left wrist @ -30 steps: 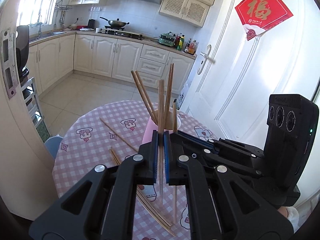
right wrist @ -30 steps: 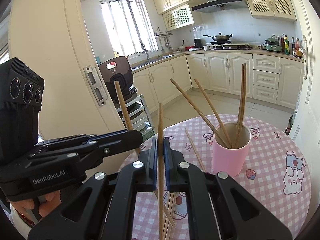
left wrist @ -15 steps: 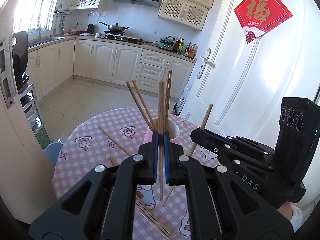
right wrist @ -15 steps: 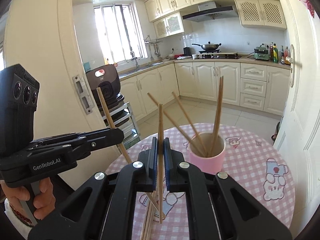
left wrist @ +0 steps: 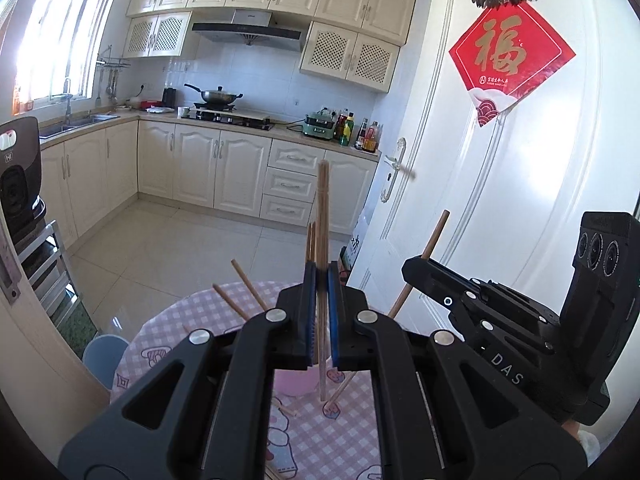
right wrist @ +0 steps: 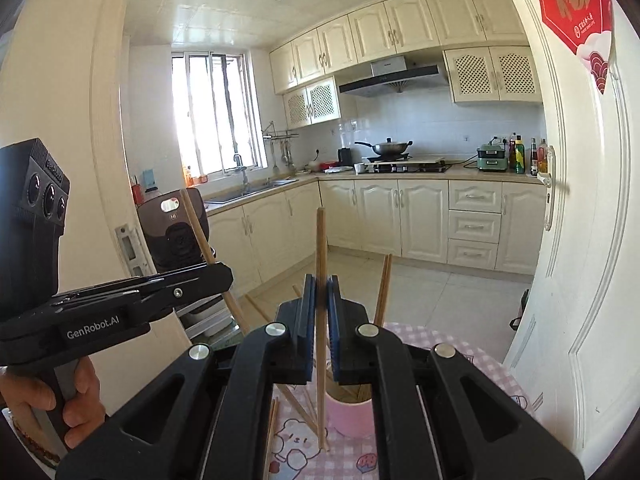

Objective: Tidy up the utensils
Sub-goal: 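Lift both chopsticks upright and carry them over the pink cup, then lower both chopsticks into the cup and open both tools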

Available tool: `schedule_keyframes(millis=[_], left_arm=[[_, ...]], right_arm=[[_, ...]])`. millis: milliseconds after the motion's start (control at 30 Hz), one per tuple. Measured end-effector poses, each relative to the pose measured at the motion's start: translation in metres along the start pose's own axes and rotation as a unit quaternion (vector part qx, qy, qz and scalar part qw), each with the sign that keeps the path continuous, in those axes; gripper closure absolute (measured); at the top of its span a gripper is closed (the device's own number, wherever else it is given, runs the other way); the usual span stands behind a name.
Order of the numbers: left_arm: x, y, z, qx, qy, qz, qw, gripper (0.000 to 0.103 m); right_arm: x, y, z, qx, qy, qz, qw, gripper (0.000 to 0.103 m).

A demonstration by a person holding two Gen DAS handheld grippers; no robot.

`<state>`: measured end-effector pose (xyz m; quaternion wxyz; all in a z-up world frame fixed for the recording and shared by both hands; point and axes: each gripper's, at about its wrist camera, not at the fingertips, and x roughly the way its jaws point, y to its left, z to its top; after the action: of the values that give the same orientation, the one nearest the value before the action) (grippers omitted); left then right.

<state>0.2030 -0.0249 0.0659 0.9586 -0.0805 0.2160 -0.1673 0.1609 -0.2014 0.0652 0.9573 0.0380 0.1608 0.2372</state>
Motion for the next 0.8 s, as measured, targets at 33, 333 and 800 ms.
schedule_keyframes(millis=[33,333,800], left_arm=[[0.002,-0.002,0.003,0.003,-0.003,0.001,1.0,0.097],[0.023,-0.002,0.011,-0.004,-0.053,0.028,0.9982,0.097],[0.068,0.012,-0.038,-0.011,-0.022,0.027,0.9993,0.097]], right_arm=[[0.0,-0.002,0.003,0.001,-0.008,-0.002,1.0,0.098],[0.013,-0.012,0.006,0.005,-0.053,-0.034,0.998,0.098],[0.028,-0.02,-0.029,0.0,-0.075,-0.061,0.995,0.098]])
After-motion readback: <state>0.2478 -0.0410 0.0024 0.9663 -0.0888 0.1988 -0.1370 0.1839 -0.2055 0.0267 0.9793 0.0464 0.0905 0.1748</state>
